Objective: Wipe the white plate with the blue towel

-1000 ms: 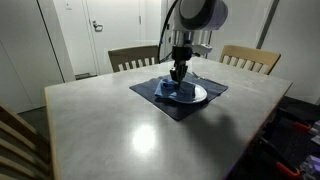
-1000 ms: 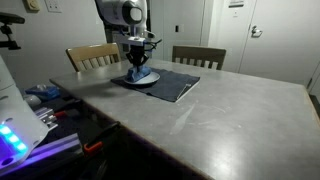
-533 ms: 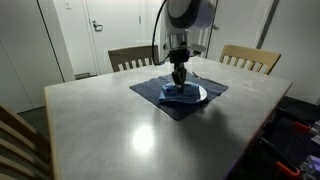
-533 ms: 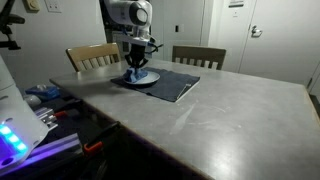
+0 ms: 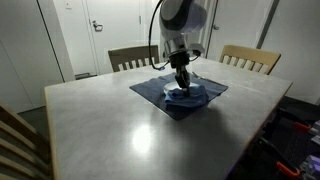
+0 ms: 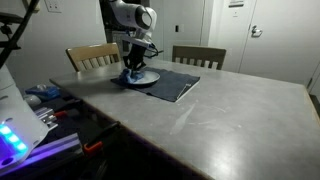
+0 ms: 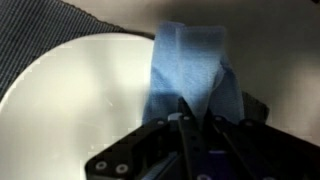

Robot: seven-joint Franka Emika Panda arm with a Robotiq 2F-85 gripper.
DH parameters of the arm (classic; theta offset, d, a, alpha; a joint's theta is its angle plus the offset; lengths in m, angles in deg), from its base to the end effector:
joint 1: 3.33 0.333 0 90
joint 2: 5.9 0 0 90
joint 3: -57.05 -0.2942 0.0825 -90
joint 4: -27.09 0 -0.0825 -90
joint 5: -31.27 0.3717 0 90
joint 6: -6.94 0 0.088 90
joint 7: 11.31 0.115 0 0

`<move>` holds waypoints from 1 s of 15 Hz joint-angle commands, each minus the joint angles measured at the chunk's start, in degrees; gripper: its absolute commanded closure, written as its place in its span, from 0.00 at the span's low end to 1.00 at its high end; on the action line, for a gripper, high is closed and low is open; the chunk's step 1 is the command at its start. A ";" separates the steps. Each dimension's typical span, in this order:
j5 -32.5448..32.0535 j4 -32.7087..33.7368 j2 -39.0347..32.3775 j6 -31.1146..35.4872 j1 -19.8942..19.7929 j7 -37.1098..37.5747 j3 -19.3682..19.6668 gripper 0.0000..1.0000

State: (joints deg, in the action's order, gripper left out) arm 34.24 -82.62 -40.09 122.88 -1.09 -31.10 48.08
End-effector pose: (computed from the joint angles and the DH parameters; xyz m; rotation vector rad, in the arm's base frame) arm 0.5331 0.1116 0.1396 -2.8019 -0.7181 0.6949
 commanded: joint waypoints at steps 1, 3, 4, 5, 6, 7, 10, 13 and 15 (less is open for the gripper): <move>1.91 2.76 -1.84 -5.69 -0.52 3.00 0.68 0.97; 4.27 2.57 -1.75 -6.69 -0.80 6.50 1.12 0.97; 5.45 2.25 -1.51 -6.64 -0.82 8.22 1.38 0.97; 6.65 1.82 -1.06 -6.85 -0.80 10.51 1.84 0.97; 7.65 1.67 -0.94 -6.96 -0.82 12.17 2.18 0.97; 8.44 1.45 -0.82 -6.97 -0.76 14.01 2.61 0.97; 9.49 1.47 -1.04 -8.41 -0.70 17.40 3.51 0.97; 9.13 2.82 -2.30 -10.57 -1.00 18.04 4.15 0.97; 9.16 3.34 -3.07 -11.90 -1.49 17.44 4.58 0.97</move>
State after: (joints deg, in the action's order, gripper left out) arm 42.45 -81.33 -41.23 114.23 -1.50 -13.55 52.24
